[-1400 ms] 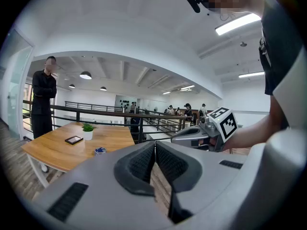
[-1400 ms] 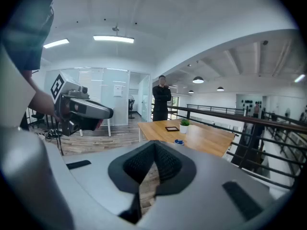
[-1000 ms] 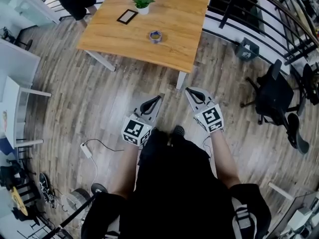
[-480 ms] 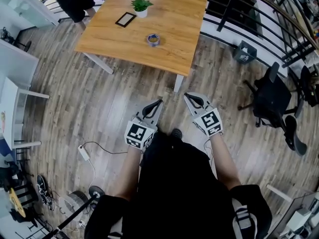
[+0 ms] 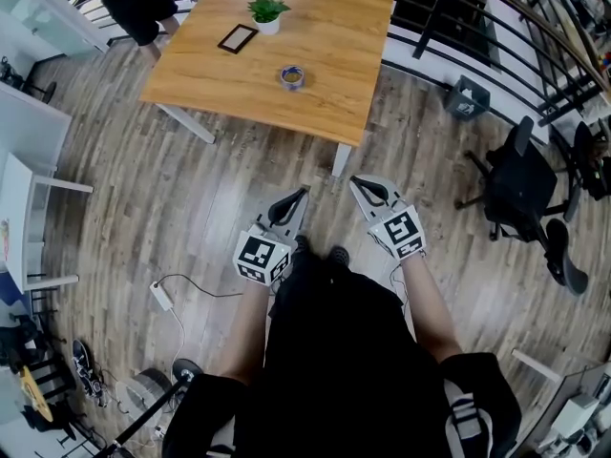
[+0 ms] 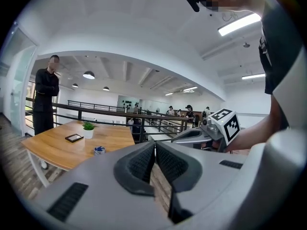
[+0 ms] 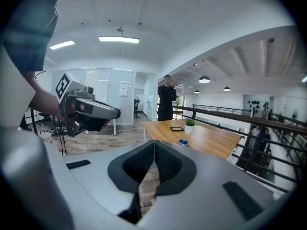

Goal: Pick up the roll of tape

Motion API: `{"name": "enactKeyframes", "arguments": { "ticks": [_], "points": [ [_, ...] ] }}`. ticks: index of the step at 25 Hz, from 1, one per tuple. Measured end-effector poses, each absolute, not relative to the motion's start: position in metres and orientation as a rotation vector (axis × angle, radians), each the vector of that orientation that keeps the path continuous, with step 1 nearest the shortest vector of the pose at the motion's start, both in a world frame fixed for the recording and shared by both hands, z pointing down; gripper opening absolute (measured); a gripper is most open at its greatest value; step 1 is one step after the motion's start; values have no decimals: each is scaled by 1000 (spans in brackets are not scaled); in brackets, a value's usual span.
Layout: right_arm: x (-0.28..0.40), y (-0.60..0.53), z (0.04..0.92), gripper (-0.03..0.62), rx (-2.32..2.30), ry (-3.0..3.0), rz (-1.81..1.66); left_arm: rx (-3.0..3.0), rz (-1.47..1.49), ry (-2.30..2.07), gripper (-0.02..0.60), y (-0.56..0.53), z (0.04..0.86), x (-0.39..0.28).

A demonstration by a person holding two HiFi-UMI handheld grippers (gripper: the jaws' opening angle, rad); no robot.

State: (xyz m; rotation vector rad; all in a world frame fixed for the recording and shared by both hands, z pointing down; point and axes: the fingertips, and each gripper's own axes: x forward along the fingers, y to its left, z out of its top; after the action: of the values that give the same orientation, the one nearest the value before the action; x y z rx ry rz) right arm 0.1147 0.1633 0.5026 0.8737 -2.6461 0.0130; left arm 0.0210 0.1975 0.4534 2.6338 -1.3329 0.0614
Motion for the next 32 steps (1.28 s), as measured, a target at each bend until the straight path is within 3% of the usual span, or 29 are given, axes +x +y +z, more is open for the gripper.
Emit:
{"name": "enactKeyframes", "arguments": {
  "ticks": [16, 24, 32],
  "points": [
    [87, 143, 500, 82, 886, -2630, 29, 2663, 59, -1279, 29, 173, 450, -7],
    [67, 132, 494, 204, 951, -2660, 29, 2676, 79, -1257, 157, 158, 451, -30],
    [50, 119, 489, 303, 1017, -2676, 34, 2672, 87, -1259, 218, 146, 451, -55]
  ]
}}
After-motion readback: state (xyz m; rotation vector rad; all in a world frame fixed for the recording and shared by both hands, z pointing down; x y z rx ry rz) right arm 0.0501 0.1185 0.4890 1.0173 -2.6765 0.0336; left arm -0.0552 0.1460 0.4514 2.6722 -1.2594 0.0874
